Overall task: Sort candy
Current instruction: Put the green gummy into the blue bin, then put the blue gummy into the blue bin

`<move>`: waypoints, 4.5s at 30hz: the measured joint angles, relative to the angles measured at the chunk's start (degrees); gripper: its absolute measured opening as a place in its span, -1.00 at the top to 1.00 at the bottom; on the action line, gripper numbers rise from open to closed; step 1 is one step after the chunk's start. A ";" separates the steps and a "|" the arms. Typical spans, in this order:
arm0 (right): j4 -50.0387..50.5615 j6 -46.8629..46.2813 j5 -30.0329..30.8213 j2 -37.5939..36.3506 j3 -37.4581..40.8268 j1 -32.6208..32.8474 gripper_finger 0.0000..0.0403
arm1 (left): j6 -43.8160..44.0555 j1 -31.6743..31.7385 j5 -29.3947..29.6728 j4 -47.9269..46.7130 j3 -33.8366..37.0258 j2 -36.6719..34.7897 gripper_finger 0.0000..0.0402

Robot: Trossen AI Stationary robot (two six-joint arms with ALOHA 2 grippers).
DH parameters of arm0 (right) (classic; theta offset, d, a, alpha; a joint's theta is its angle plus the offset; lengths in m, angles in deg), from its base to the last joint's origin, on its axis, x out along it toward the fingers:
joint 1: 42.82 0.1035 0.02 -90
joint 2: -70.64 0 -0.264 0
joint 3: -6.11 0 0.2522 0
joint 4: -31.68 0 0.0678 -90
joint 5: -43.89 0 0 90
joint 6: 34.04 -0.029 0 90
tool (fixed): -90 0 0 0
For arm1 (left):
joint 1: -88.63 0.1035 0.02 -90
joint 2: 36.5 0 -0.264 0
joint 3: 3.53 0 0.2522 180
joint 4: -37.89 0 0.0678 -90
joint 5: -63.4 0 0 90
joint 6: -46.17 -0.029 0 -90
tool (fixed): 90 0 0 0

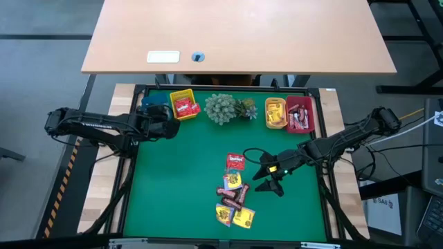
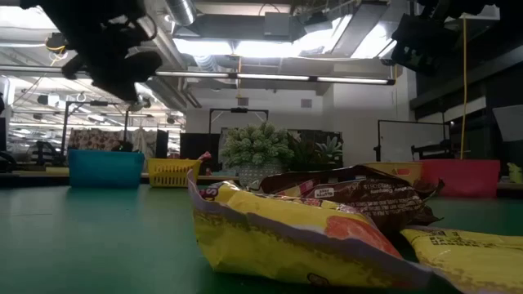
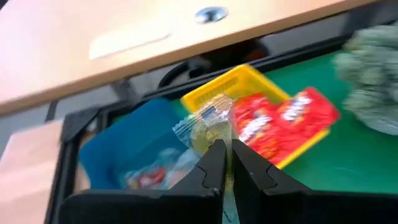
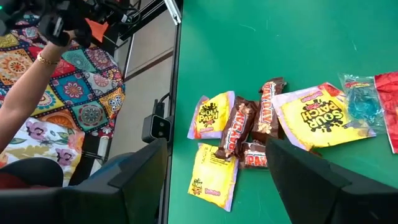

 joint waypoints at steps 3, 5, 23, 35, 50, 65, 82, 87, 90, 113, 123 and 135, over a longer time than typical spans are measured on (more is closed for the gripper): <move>-0.02 0.00 0.25 0.00 0.00 -0.02 -0.36 | 5.44 1.01 -0.35 -3.48 0.00 0.00 0.95; -0.04 0.00 0.66 0.00 0.00 -0.01 -0.36 | 6.48 1.53 -0.75 -4.05 0.00 0.00 0.92; -0.17 0.00 0.72 0.25 0.00 -0.02 -0.36 | 6.55 4.37 -15.76 -1.05 0.00 0.02 0.33; -0.18 0.33 12.13 7.43 0.00 -0.02 -0.36 | 2.82 -3.39 -23.00 10.38 0.00 5.68 0.33; -4.65 6.48 24.13 19.92 -0.02 -0.02 -0.36 | 1.45 -10.36 -22.96 22.90 0.00 19.35 0.33; -11.15 8.20 29.65 29.42 -0.04 -0.04 -0.36 | 1.47 -13.31 -22.80 28.36 0.00 22.49 0.33; -15.20 7.96 28.62 32.82 -0.02 -3.19 -0.11 | 1.48 -13.28 -22.72 30.99 0.00 22.47 0.33; -15.65 7.96 27.21 32.89 -0.02 -3.06 0.23 | 1.45 -13.29 -22.72 32.03 0.00 22.47 0.33; -15.76 7.96 26.21 32.89 -0.02 -3.06 0.45 | 0.09 -13.72 -22.63 33.01 0.00 22.47 0.33; -16.88 6.42 24.14 32.89 -0.02 -3.04 0.97 | -29.66 -24.04 -22.77 54.94 -0.04 26.49 0.33; -17.13 6.05 21.03 32.89 -0.17 -3.04 0.98 | -46.18 -24.06 -23.09 75.68 -0.07 39.73 0.33; -17.64 6.05 20.01 32.89 -0.20 -3.04 0.99 | -46.06 -23.79 -24.07 84.58 -0.04 47.05 0.33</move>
